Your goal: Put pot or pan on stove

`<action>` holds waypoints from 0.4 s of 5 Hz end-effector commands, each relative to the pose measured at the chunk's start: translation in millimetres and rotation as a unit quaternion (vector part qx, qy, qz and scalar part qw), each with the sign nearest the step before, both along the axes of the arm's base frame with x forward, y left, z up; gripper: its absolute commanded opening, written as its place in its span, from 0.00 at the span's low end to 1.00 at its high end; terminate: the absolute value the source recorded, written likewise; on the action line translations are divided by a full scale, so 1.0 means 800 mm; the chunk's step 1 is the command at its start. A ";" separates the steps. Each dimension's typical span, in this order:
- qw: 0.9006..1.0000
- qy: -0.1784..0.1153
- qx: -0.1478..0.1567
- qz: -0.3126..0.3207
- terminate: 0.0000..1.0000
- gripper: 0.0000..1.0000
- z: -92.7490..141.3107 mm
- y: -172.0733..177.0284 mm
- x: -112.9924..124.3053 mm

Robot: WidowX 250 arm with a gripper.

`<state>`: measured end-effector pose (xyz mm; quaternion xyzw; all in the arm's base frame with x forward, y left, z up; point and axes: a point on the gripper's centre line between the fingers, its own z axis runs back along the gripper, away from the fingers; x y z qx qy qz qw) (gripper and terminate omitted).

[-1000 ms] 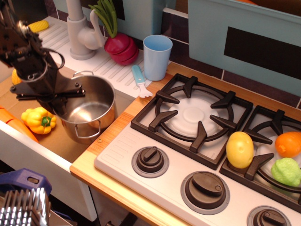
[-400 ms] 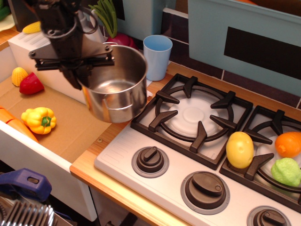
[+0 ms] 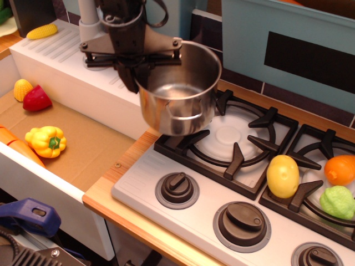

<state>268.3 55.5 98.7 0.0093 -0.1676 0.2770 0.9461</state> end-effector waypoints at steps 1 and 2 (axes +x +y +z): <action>0.999 -0.033 -0.010 -0.001 0.00 0.00 0.007 -0.022 0.026; 0.999 -0.027 -0.039 -0.005 0.00 0.00 -0.003 -0.035 0.026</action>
